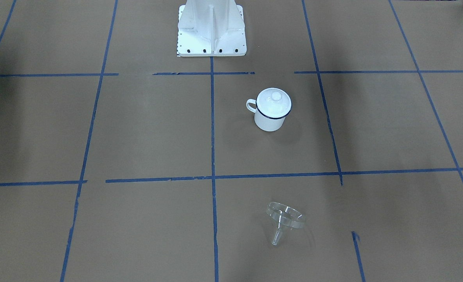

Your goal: Place funnel on cup

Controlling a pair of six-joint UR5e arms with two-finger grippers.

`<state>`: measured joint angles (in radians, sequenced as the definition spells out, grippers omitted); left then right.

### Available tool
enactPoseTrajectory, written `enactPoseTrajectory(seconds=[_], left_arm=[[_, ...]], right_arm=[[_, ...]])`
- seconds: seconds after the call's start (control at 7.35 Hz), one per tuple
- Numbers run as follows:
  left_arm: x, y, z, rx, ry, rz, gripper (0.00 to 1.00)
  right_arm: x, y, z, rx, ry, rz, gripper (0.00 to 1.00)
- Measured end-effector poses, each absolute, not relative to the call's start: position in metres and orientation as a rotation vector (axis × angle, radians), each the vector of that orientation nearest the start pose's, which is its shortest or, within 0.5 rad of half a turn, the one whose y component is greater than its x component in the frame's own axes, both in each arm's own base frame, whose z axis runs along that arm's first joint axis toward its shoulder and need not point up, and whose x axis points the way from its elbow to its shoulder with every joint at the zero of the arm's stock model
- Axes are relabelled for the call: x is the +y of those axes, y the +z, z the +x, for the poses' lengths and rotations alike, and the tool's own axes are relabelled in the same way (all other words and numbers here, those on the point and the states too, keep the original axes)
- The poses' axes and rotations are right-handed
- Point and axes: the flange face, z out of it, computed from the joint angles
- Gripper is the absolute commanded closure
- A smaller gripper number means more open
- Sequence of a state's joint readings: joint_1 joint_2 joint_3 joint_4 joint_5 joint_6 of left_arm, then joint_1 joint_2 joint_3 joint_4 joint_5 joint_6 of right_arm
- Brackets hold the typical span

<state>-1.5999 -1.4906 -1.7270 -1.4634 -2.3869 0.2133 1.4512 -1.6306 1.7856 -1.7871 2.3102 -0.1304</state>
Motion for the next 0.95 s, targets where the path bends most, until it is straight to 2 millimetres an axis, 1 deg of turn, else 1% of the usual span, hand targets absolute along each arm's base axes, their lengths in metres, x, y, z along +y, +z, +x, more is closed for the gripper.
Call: enactPoseTrajectory(seconds=[0.54,0.68,0.95], left_arm=[[-0.458,0.617,-0.074,0.814,0.175,0.094,0.0],[-0.463,0.607,-0.073,0.811,0.189,0.123,0.0],[-0.48,0.583,-0.074,0.793,0.242,0.245,0.0]], right_arm=[[-0.462,0.605,0.011,-0.741,-0.216,-0.054,0.0],[-0.462,0.605,0.011,-0.741,-0.216,-0.054,0.0],[-0.462,0.605,0.011,-0.741,-0.216,-0.053,0.0]])
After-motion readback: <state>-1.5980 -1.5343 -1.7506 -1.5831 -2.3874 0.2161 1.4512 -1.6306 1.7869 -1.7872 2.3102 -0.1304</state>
